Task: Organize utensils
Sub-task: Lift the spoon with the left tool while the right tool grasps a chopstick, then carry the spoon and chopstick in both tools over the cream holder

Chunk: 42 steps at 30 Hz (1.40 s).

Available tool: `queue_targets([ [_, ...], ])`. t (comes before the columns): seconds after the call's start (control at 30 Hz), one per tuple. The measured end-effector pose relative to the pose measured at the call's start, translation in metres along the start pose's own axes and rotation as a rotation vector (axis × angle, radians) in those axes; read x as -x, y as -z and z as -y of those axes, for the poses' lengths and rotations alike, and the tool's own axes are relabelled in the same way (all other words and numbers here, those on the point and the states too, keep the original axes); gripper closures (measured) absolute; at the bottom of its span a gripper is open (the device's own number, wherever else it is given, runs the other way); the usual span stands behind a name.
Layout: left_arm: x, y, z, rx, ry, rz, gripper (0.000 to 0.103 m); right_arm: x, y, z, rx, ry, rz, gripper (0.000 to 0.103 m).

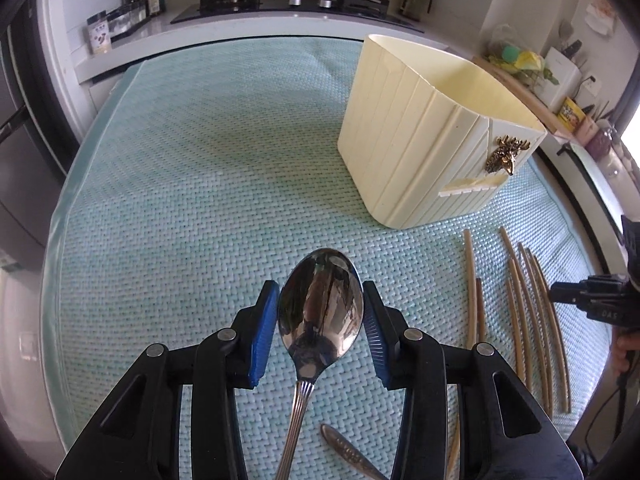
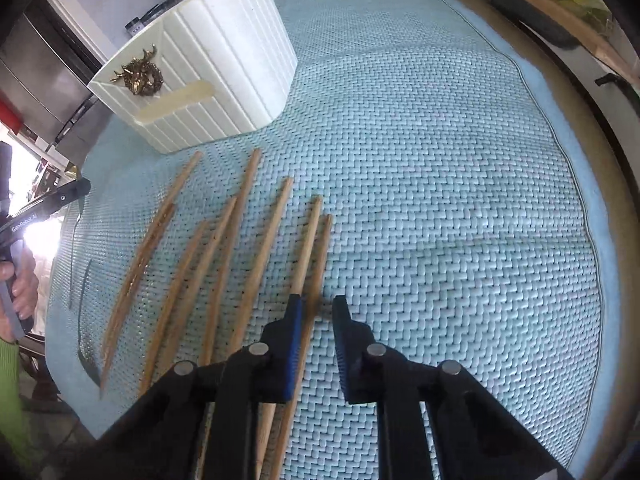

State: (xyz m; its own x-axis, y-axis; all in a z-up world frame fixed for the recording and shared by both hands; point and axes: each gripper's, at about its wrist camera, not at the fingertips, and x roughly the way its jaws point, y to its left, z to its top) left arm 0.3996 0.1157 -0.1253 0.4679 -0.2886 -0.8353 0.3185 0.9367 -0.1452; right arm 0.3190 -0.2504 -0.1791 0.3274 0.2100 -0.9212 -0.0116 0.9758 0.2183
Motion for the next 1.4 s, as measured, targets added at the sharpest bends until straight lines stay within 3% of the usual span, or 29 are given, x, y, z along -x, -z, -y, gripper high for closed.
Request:
queue_targets([
  [0.3, -0.010, -0.008, 0.043, -0.016, -0.009, 0.012, 0.061, -0.025, -0.032, -0.034, 0.092, 0.109, -0.043, 0.095],
  [0.43, -0.003, -0.006, 0.041, -0.001, -0.011, 0.020, 0.061, -0.030, -0.042, -0.032, 0.071, 0.088, -0.023, 0.097],
  [0.63, 0.020, -0.007, 0.036, 0.014, -0.014, 0.057, 0.061, 0.011, -0.040, -0.027, 0.037, -0.019, 0.131, 0.097],
  [0.87, 0.060, -0.004, 0.035, 0.028, 0.001, 0.139, 0.061, 0.084, -0.011, -0.054, 0.122, -0.064, 0.379, 0.097],
  [1.07, 0.096, 0.001, 0.037, 0.060, 0.031, 0.216, 0.061, 0.144, 0.016, -0.053, 0.193, -0.085, 0.578, 0.097],
  [1.23, 0.121, 0.003, 0.045, 0.068, 0.048, 0.267, 0.062, 0.165, 0.035, -0.060, 0.222, -0.086, 0.687, 0.097],
  [1.4, 0.132, 0.003, 0.052, 0.068, 0.052, 0.287, 0.062, 0.180, 0.038, -0.063, 0.222, -0.082, 0.733, 0.097],
])
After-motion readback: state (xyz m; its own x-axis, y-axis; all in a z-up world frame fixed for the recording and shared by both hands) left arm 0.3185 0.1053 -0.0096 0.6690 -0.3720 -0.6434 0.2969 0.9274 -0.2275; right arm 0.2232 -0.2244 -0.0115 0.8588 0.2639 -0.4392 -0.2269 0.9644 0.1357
